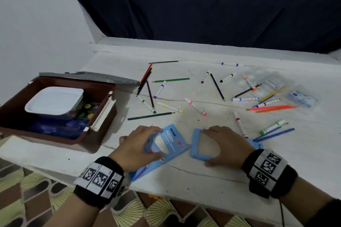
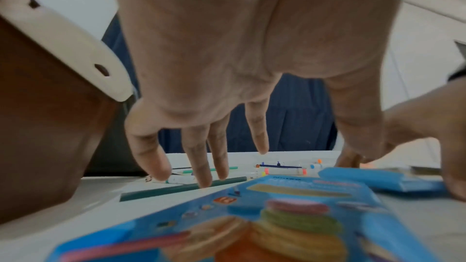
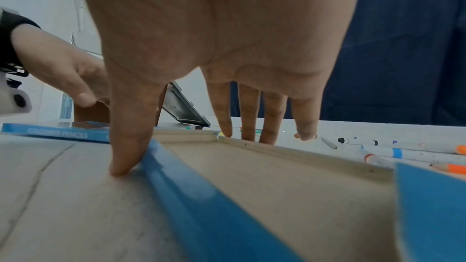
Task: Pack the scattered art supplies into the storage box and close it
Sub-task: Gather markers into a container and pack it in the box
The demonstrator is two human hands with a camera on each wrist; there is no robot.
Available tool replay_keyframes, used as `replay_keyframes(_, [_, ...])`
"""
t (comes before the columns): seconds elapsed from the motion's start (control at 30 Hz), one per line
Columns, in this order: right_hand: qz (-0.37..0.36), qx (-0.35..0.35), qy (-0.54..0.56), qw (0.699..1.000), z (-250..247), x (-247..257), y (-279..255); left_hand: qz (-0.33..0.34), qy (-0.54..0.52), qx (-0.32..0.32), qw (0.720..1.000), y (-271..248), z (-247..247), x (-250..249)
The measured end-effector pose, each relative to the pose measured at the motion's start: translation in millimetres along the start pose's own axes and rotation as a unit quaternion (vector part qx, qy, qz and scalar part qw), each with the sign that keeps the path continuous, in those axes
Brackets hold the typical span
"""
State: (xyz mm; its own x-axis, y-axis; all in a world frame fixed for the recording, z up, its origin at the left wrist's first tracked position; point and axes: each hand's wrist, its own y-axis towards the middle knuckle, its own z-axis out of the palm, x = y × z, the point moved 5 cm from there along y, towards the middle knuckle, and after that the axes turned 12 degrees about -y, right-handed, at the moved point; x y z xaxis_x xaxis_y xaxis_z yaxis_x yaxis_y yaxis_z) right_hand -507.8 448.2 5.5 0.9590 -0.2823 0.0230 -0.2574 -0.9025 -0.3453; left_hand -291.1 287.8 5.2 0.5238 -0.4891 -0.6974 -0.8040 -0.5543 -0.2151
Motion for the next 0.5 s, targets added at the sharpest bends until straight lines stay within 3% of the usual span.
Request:
replay_keyframes(0.13, [0.029, -0.050, 0.016, 0.998, -7.6, -8.8, -2.3, -0.045, 0.147, 0.061, 0.986, 10.1, 18.2, -8.8])
replay_keyframes(0.23, [0.062, -0.089, 0.044, 0.993, -12.4, -21.3, -3.2, -0.044, 0.215, 0.063, 0.974, 21.0, 25.8, -12.9])
replay_keyframes(0.37, [0.074, -0.133, 0.085, 0.985, -9.1, -27.2, -2.6, -0.026, 0.212, 0.034, 0.976, 26.5, 22.2, -23.1])
replay_keyframes(0.5, [0.097, -0.171, 0.097, 0.976, -12.8, -33.1, -3.9, 0.063, 0.145, -0.003, 0.987, 24.1, 15.8, -40.5])
